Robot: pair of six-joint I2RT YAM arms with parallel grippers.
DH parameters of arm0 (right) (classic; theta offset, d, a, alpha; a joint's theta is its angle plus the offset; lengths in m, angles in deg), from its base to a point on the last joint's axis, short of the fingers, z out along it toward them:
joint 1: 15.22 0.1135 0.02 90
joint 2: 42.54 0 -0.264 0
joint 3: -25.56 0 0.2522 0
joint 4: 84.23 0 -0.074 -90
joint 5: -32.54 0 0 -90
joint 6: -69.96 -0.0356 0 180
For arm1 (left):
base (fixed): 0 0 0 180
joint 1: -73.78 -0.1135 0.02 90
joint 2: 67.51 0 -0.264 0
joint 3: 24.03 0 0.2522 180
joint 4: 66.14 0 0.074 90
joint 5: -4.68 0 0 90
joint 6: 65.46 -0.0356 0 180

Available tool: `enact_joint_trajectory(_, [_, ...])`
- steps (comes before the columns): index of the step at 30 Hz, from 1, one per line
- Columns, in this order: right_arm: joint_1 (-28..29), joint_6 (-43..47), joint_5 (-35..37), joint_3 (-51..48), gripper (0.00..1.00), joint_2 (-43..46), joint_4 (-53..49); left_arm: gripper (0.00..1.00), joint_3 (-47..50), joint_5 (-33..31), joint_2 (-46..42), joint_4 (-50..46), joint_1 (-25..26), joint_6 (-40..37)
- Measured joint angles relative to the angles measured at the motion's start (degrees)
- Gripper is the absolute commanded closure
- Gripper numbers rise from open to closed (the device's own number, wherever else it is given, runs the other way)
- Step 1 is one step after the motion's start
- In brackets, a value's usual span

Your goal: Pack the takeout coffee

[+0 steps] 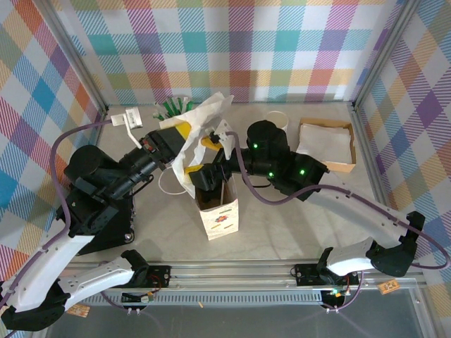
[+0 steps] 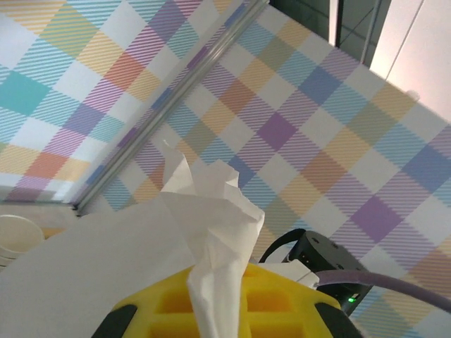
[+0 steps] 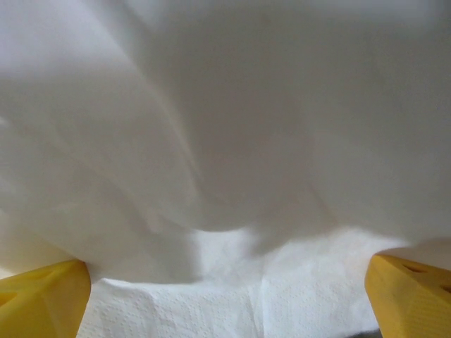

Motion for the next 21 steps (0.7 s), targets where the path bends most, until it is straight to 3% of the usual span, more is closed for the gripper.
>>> enact_joint_trajectory(10, [0.0,1.77,-3.04,-0.22,0.02,2.34,7.98,1.0,-2.14,3.65,2.86,0.37,0.0,5.51])
enact_joint_trajectory(18, [0.0,1.2,-6.97,-0.22,0.49,2.27,7.96,1.0,-2.86,6.29,5.18,0.17,0.0,9.27])
enact_joint_trajectory(21, [0.0,0.61,-8.22,-0.22,0.79,2.29,7.26,1.0,-2.86,6.34,5.16,0.17,0.0,9.55])
